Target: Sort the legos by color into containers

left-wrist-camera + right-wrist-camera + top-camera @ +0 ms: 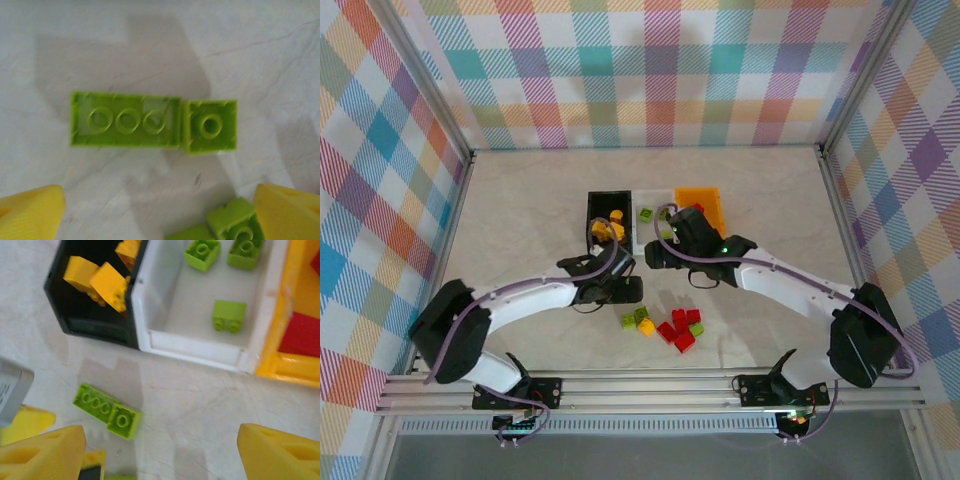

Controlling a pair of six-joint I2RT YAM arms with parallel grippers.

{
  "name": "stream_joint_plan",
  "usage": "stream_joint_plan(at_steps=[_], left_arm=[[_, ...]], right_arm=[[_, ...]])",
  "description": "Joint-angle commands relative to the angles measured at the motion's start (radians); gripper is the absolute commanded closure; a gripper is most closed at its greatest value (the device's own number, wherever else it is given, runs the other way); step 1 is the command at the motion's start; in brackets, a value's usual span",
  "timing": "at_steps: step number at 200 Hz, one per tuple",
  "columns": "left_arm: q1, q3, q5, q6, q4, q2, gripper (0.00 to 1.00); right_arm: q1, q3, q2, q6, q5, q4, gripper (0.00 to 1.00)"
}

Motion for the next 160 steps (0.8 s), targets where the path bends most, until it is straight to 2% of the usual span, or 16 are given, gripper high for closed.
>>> stream_joint_plan(at_steps=[1,35,84,123,135,145,160], left_arm=[[-0.010,0.098,-0.041,0.071,0.040,0.079,0.10],[-0.024,0.187,-0.057,0.109,0.010,0.189,0.17],[-0.078,0.233,0.002,0.106,0.015,0.263,0.31],[-0.139,0.253,0.053,0.079,0.021,0.239,0.33],[-0.140,0.255,0.013,0.082,-0.003,0.230,0.31],[-0.140,0.268,-0.039,0.091,-0.044,0.242,0.26],[-0.140,0.288,-0.072,0.108,-0.076,0.277,0.26]], right_arm=[[0.002,-0.029,-0.067,0.015,0.049,-0.003,0.20],[-0.008,-0.087,-0.140,0.024,0.074,-0.007,0.20],[-0.052,-0.156,-0.234,0.046,0.103,-0.025,0.19],[-0.080,-0.177,-0.286,0.048,0.104,-0.032,0.18],[-0.083,-0.178,-0.291,0.049,0.099,-0.035,0.18],[-0.084,-0.181,-0.294,0.050,0.097,-0.032,0.18],[-0.085,-0.186,-0.293,0.054,0.094,-0.031,0.18]])
